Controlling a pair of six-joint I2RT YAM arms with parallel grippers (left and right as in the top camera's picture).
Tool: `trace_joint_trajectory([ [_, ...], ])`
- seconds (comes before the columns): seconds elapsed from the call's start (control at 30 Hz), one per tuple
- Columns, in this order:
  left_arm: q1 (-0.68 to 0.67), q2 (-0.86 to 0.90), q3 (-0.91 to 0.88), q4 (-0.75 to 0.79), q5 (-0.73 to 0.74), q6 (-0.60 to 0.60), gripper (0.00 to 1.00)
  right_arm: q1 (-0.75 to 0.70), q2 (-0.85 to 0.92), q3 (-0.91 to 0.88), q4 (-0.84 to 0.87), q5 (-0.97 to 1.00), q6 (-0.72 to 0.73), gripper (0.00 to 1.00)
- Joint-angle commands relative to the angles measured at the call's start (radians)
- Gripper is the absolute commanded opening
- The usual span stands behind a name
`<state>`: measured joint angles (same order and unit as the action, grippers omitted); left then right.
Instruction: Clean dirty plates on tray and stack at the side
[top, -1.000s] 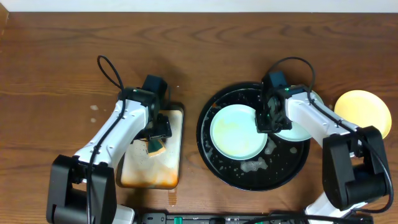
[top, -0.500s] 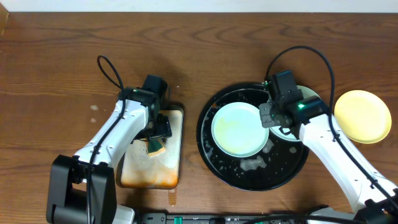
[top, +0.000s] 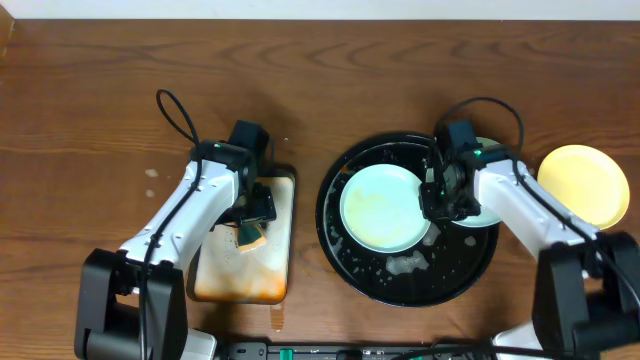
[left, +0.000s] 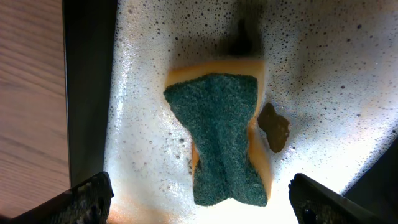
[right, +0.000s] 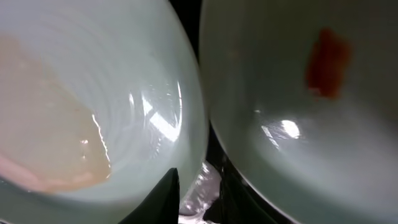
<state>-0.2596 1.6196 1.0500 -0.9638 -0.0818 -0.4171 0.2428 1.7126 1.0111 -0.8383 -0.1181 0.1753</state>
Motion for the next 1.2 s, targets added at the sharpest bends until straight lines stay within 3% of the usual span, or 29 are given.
trace_joint_trajectory([
  [0.0, 0.003, -0.007, -0.006, -0.002, -0.008, 0.005, 0.91, -0.006, 0.054, -0.006, 0.017, -0.095, -0.018, 0.2],
  [0.2, 0.003, -0.007, -0.006, -0.002, -0.008, 0.005, 0.91, -0.006, 0.105, -0.006, 0.077, -0.151, -0.023, 0.13],
  [0.3, 0.003, -0.007, -0.005, -0.002, -0.008, 0.005, 0.91, -0.006, 0.107, -0.006, 0.102, -0.152, -0.006, 0.01],
  [0.63, 0.003, -0.007, -0.006, -0.002, -0.008, 0.005, 0.92, -0.005, -0.003, -0.005, 0.128, -0.056, -0.012, 0.01],
  [0.83, 0.003, -0.007, -0.006, -0.002, -0.008, 0.005, 0.92, 0.06, -0.165, -0.005, 0.122, 0.222, -0.016, 0.01],
  [1.17, 0.003, -0.007, -0.006, -0.002, -0.008, 0.005, 0.92, 0.375, -0.295, -0.005, 0.113, 0.854, 0.004, 0.01],
])
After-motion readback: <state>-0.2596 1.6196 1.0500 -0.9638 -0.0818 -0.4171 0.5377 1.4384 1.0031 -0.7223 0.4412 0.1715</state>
